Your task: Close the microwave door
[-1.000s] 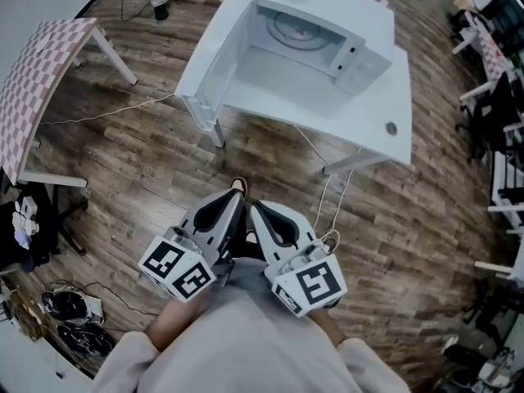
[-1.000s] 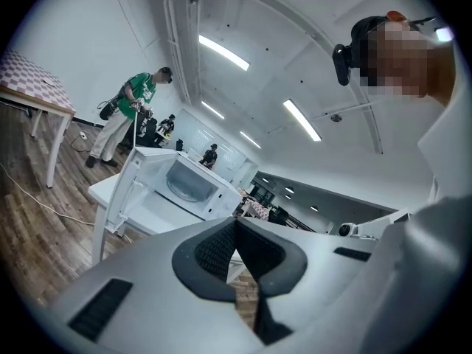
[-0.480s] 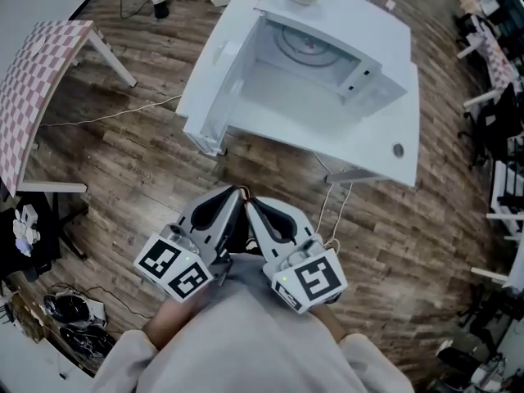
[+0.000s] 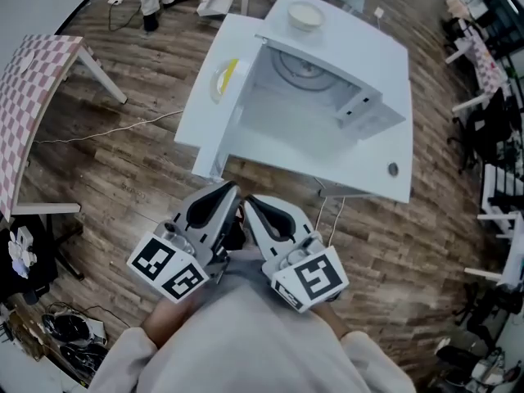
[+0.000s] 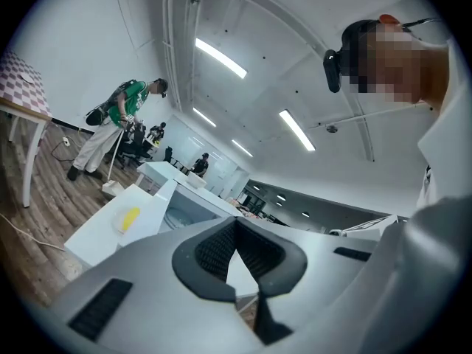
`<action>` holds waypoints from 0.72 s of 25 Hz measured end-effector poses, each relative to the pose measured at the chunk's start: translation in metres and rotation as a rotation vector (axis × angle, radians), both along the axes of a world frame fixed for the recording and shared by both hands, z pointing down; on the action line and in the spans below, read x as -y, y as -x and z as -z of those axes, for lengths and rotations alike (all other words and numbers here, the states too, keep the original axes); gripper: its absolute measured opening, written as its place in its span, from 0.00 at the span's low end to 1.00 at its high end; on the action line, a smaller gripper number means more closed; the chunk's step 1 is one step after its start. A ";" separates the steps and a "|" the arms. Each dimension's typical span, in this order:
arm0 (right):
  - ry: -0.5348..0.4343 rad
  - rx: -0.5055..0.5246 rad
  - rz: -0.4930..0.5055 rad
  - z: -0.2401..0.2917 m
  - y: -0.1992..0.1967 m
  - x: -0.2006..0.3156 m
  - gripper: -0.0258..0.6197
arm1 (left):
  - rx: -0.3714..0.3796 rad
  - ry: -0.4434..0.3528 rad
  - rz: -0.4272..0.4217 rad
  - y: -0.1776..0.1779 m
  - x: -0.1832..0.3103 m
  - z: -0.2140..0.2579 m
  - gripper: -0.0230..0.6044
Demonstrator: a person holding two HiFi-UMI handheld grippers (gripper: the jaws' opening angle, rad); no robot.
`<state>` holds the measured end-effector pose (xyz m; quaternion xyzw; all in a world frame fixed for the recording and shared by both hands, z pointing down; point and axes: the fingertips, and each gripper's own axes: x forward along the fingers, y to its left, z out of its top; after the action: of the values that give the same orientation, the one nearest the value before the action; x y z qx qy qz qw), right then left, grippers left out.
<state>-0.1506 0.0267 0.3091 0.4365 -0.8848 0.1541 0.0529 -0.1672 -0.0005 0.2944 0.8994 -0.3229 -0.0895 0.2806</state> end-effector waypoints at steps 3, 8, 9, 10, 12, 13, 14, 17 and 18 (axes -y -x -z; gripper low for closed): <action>-0.010 -0.009 -0.002 0.002 0.005 0.015 0.08 | -0.010 -0.027 0.015 0.013 0.016 0.007 0.06; -0.009 -0.009 -0.008 -0.003 0.016 0.032 0.08 | 0.003 -0.025 0.067 0.048 0.044 -0.003 0.06; -0.007 -0.008 -0.007 -0.004 0.018 0.034 0.08 | 0.007 -0.019 0.076 0.053 0.049 -0.006 0.06; -0.003 -0.007 -0.006 -0.005 0.020 0.036 0.08 | 0.012 -0.014 0.083 0.058 0.052 -0.008 0.06; 0.006 -0.002 -0.004 -0.007 0.022 0.039 0.08 | 0.024 -0.011 0.095 0.064 0.056 -0.011 0.06; 0.009 0.002 -0.004 -0.008 0.023 0.041 0.08 | 0.032 -0.011 0.100 0.066 0.058 -0.012 0.06; 0.010 0.005 -0.003 -0.008 0.024 0.044 0.08 | 0.041 -0.010 0.106 0.069 0.060 -0.014 0.06; 0.011 0.007 0.004 -0.008 0.026 0.050 0.08 | 0.067 0.000 0.122 0.076 0.067 -0.022 0.06; 0.011 0.007 0.006 -0.009 0.027 0.053 0.08 | 0.078 0.002 0.127 0.079 0.070 -0.025 0.06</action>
<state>-0.1777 -0.0261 0.3177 0.4330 -0.8854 0.1605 0.0528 -0.2463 -0.0705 0.3191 0.8797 -0.3900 -0.0719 0.2624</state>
